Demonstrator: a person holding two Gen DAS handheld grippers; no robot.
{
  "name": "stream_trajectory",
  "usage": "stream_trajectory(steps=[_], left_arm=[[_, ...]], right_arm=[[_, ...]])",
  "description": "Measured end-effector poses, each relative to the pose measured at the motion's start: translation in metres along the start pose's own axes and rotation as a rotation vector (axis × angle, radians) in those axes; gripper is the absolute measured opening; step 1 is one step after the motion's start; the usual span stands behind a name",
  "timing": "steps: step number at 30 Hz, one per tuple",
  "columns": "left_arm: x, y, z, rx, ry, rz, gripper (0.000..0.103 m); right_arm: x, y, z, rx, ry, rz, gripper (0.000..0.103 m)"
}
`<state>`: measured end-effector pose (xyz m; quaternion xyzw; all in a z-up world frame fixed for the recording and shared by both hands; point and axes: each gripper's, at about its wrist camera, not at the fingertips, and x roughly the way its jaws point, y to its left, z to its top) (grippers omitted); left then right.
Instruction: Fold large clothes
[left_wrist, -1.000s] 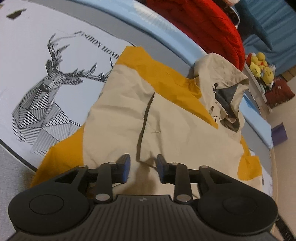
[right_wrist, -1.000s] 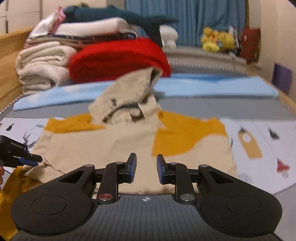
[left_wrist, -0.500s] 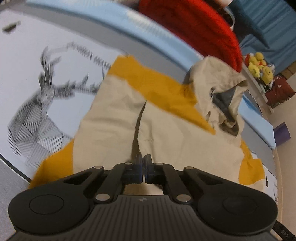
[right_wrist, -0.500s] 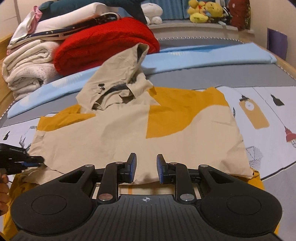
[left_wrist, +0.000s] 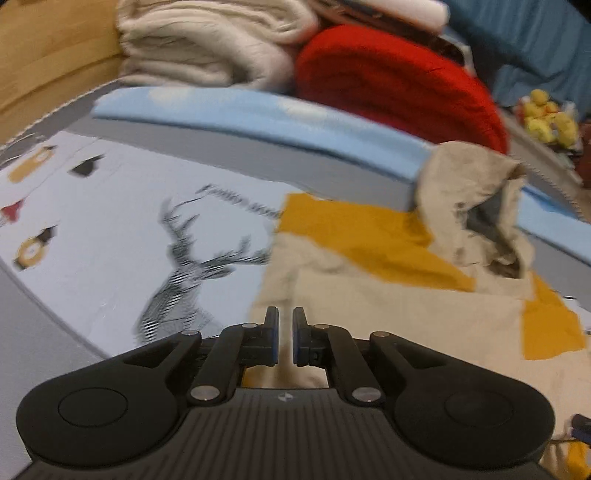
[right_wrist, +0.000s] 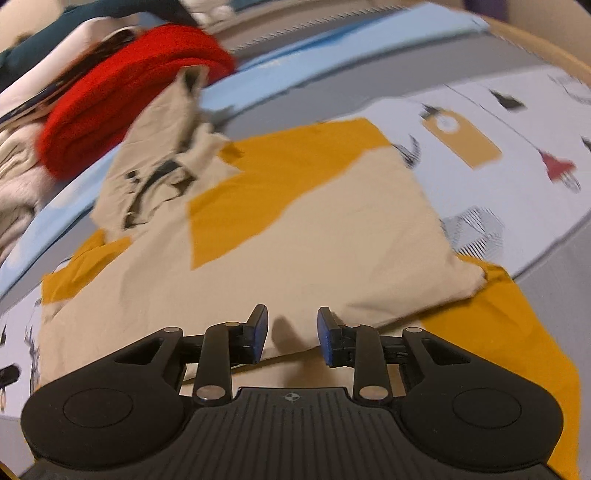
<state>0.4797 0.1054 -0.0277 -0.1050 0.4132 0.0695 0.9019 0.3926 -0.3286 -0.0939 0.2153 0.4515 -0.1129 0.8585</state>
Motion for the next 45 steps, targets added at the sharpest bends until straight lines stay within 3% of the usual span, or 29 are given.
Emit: stream_trajectory(steps=[3,4,5,8,11,14,17,20,25,27,30,35,39,45], left_arm=[[0.016,-0.004,-0.005,-0.011,0.074,-0.099,0.011],[0.025,-0.006,-0.008,-0.006,0.110,-0.107,0.019],[0.034,-0.008,-0.013,0.004,0.152,-0.101,0.029],[0.057,-0.008,-0.026,0.044,0.251,-0.013,0.031],[0.051,-0.007,-0.022,0.025,0.239,-0.010,0.031],[0.037,-0.013,-0.018,0.049,0.179,-0.006,0.032],[0.034,-0.025,-0.018,0.100,0.149,-0.001,0.032],[0.035,-0.031,-0.022,0.119,0.154,0.011,0.032],[0.050,-0.022,-0.025,0.094,0.226,0.037,0.032],[0.039,-0.027,-0.021,0.158,0.155,0.084,0.032],[0.017,-0.036,-0.011,0.224,0.047,0.066,0.033],[0.000,-0.040,-0.009,0.192,0.012,0.008,0.033],[-0.022,-0.055,-0.010,0.214,-0.064,-0.028,0.033],[-0.051,-0.074,-0.013,0.264,-0.169,-0.099,0.052]], right_arm=[[0.011,-0.015,0.003,0.050,0.013,-0.043,0.031],[0.014,-0.019,0.004,0.059,0.017,-0.060,0.031],[0.018,-0.023,0.005,0.070,0.022,-0.078,0.031],[0.025,-0.034,0.006,0.121,0.046,-0.093,0.031],[0.018,-0.028,0.009,0.109,0.024,-0.108,0.031],[-0.004,0.007,0.014,-0.101,-0.111,-0.125,0.031],[-0.015,0.032,0.011,-0.254,-0.209,-0.046,0.041],[0.004,0.026,0.008,-0.209,-0.121,-0.041,0.041],[0.044,0.000,0.001,-0.088,0.044,-0.124,0.041],[0.039,0.000,0.002,-0.068,0.039,-0.113,0.041],[0.020,0.014,0.004,-0.125,-0.024,-0.078,0.041],[-0.012,0.033,0.006,-0.244,-0.167,-0.044,0.041],[-0.037,0.044,0.010,-0.316,-0.273,-0.023,0.041],[-0.071,0.051,0.006,-0.395,-0.376,0.007,0.042]])
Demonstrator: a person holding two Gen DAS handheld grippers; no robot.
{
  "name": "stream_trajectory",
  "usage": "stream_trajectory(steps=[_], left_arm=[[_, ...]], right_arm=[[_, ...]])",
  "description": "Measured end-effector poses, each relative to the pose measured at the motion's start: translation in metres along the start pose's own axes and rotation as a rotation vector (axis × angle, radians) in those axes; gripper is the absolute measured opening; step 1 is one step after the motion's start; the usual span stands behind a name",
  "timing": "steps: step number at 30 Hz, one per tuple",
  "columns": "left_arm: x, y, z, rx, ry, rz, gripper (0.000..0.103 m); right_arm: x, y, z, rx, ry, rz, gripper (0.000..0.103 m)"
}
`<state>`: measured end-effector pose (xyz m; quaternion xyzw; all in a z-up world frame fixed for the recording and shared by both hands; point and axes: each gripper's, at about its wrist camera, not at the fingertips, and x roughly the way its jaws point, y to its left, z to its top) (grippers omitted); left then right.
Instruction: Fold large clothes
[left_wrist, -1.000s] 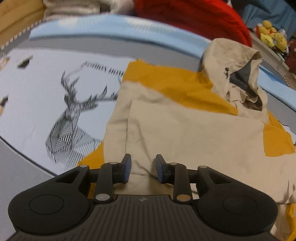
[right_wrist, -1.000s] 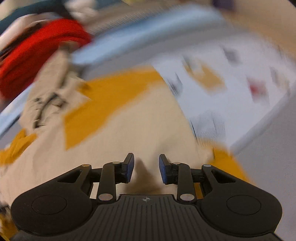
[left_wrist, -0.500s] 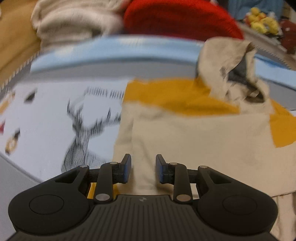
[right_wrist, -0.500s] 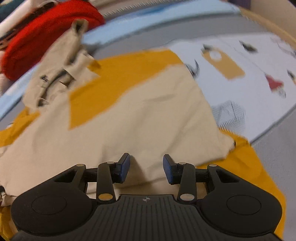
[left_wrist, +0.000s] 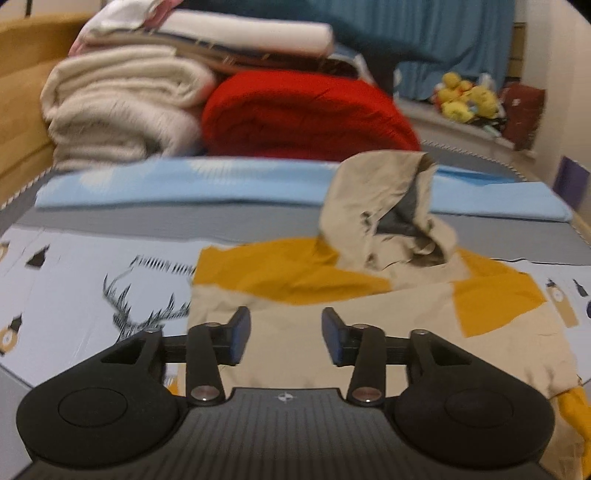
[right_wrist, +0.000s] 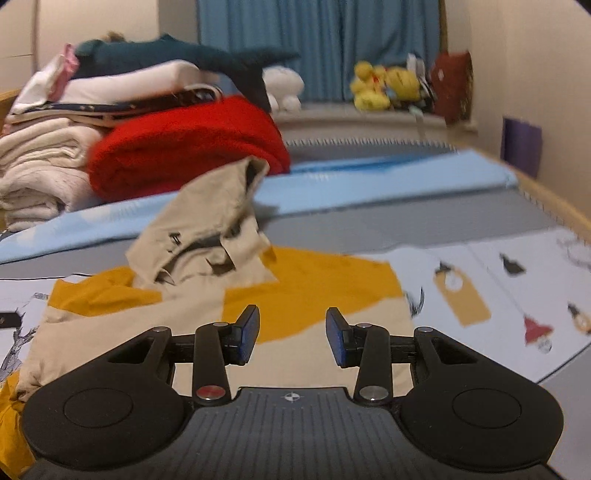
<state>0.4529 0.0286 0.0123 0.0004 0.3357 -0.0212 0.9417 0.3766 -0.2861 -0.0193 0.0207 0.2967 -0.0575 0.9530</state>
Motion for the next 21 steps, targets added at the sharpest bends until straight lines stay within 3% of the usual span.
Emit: stream_trajectory(steps=[2,8,17,21], left_arm=[[-0.009,-0.005,0.000,0.013,-0.030,-0.006,0.062],[-0.026,-0.015,-0.003,0.030,-0.114,0.005,0.077],[-0.030,-0.043,-0.016,0.069,-0.097,-0.057,0.079],[-0.028,-0.053,-0.020,0.080,-0.091,-0.047,0.079]], right_arm=[[-0.009,0.000,0.001,-0.011,-0.013,0.006,0.042],[-0.031,-0.007,0.001,-0.008,-0.028,0.010,0.042],[-0.062,-0.027,0.006,0.013,-0.059,0.026,0.041],[-0.072,-0.037,0.009,0.034,-0.076,0.048,0.028]])
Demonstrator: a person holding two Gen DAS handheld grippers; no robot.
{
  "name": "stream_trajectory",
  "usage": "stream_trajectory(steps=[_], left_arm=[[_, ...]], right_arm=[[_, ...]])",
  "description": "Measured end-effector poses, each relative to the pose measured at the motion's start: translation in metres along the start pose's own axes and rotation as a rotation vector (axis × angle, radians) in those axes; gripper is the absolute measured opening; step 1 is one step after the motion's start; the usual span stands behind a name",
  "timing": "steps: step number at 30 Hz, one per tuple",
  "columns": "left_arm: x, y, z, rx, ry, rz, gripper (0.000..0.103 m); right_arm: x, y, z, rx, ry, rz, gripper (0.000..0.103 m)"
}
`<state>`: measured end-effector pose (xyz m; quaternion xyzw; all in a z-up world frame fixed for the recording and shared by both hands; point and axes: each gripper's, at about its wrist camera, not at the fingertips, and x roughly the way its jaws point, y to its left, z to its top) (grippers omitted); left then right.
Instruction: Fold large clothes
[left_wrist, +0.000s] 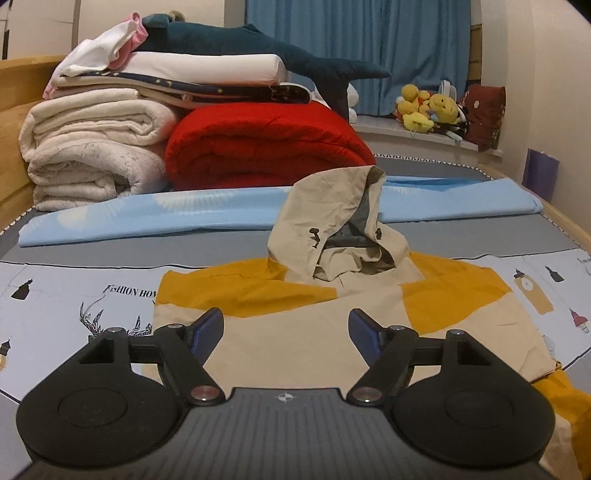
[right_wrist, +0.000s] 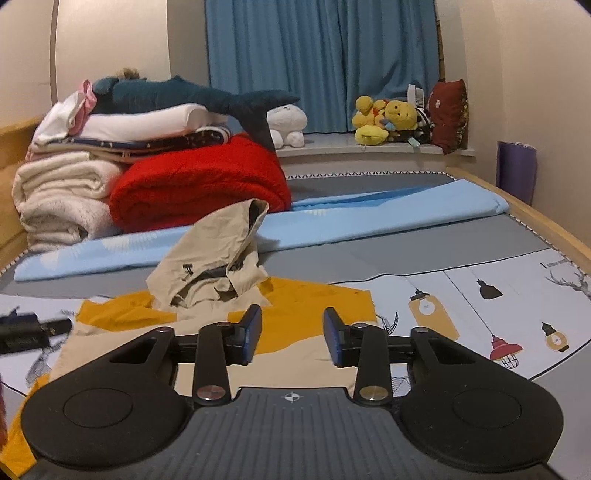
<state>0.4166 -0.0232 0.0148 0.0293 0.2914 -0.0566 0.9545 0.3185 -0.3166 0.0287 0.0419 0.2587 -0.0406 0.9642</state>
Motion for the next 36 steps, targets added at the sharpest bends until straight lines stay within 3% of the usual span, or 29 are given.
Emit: stream_trajectory(steps=[3,6,10,13,18,25,31,36], left_arm=[[0.001,-0.006,0.000,0.015,-0.014,0.004,0.078],[0.003,-0.010,0.002,0.042,-0.021,0.012,0.066],[0.005,-0.002,0.006,0.059,-0.006,0.040,0.034],[0.009,0.009,0.010,0.017,0.036,0.061,0.021],[0.027,0.015,0.030,-0.024,0.108,0.085,0.018],[0.061,0.006,0.091,-0.019,0.115,0.081,0.018],[0.117,-0.005,0.144,-0.015,0.154,0.036,0.018],[0.184,-0.016,0.163,0.003,0.211,0.015,0.018]], right_arm=[[-0.004,-0.009,0.003,0.015,-0.007,0.007,0.019],[-0.005,-0.015,0.004,0.030,-0.006,0.008,0.017],[-0.002,-0.021,0.006,0.055,-0.006,0.010,0.013],[-0.001,-0.025,0.010,0.084,-0.010,0.021,0.010],[0.002,-0.026,0.009,0.092,-0.013,0.042,0.005],[0.015,-0.036,0.005,0.141,0.031,0.042,0.003],[0.034,-0.036,0.004,0.173,0.099,0.038,0.005],[0.050,-0.039,0.004,0.175,0.149,0.031,0.005]])
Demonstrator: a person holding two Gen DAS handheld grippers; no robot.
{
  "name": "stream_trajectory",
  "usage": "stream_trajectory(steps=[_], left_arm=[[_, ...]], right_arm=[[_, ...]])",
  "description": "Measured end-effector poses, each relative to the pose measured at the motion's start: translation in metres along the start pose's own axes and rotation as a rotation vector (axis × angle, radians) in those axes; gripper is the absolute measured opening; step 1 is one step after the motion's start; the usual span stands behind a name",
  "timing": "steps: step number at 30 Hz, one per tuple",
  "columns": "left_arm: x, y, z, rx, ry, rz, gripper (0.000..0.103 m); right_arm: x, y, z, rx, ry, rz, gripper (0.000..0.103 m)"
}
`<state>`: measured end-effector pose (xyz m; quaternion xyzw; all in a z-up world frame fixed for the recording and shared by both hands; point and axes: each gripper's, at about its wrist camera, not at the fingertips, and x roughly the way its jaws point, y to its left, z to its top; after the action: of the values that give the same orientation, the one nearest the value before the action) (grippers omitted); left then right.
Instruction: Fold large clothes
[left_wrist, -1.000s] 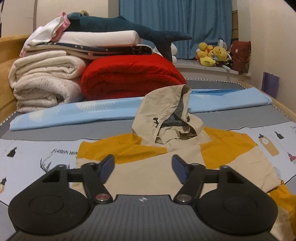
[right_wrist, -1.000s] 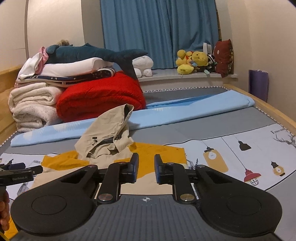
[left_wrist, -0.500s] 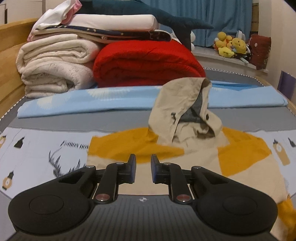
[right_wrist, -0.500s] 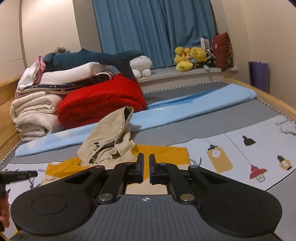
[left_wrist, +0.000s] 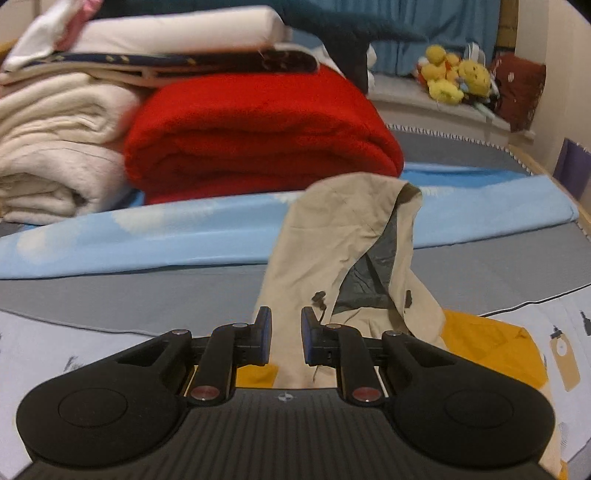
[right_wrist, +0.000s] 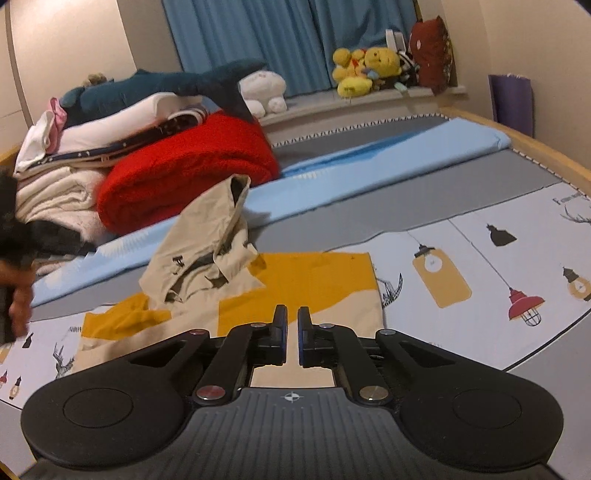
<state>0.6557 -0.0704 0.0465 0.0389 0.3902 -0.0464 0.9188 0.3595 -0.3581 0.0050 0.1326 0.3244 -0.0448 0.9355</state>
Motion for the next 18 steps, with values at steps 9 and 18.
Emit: stream_trajectory(steps=[9,18], left_arm=[[0.123,-0.009,0.046,-0.013,0.081,0.026,0.033],[0.219,-0.017,0.076,-0.059,0.062,0.144,0.077]], right_arm=[[0.027,-0.005,-0.002,0.032,0.066,-0.020,0.005],[0.047,-0.006,-0.009,0.020,0.123,-0.042,0.005]])
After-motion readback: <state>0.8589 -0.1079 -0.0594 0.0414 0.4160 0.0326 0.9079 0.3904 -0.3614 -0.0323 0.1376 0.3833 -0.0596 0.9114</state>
